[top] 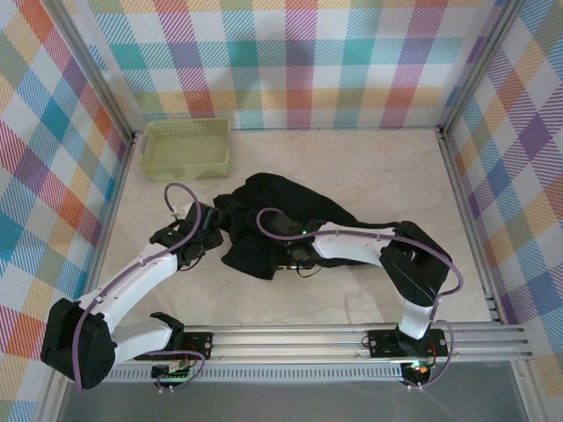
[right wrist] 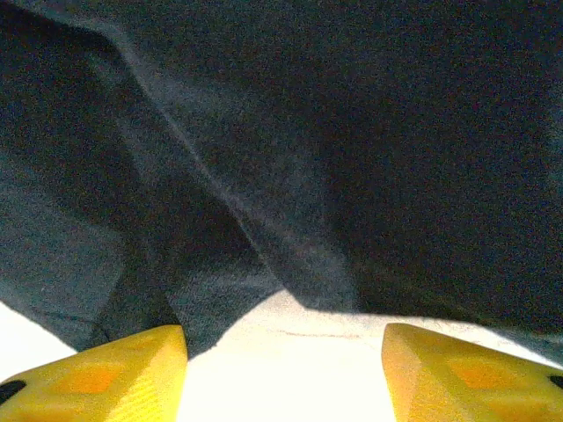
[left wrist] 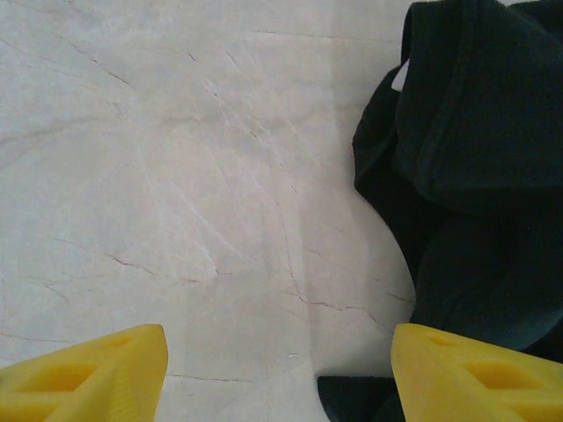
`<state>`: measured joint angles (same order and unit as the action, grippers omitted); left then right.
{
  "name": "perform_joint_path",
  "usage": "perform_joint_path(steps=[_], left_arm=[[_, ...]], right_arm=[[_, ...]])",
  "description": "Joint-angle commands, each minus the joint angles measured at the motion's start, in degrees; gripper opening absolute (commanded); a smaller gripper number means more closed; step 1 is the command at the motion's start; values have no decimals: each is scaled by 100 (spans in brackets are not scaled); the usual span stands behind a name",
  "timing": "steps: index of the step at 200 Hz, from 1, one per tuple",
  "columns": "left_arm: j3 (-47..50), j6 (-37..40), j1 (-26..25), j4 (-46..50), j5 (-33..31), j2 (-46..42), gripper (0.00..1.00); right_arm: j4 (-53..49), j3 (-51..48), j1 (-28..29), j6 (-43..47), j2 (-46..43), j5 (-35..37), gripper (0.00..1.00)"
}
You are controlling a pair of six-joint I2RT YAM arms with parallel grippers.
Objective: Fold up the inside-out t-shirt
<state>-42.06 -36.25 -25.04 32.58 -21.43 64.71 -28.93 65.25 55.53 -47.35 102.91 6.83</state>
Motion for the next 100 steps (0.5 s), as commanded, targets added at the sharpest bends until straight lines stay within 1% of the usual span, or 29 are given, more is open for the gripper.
perform_joint_path(steps=[1, 15, 25, 46, 60, 72, 85, 100], left_arm=[[105, -19, 69, -265, 288, 5, 70], [111, 1, 69, -349, 421, 103, 71], [120, 1, 69, -406, 507, 160, 71], [103, 66, 69, -511, 750, 293, 72], [76, 101, 69, -501, 849, 388, 73], [51, 127, 60, -485, 950, 480, 74], [17, 122, -1, -443, 1039, 614, 74], [-16, 71, -199, -409, 1001, 776, 75]], right_arm=[[-6, 301, 24, -189, 156, 179, 61], [19, 405, 23, -136, 260, 275, 60], [-61, 498, 20, -93, 347, 384, 54], [-333, 650, -88, -64, 457, 653, 36], [-298, 448, -245, -81, 304, 742, 18], [-281, 191, -387, -99, 36, 853, 8], [-229, -130, -514, -129, -319, 930, 3], [-169, -556, -641, -249, -747, 957, 2]])
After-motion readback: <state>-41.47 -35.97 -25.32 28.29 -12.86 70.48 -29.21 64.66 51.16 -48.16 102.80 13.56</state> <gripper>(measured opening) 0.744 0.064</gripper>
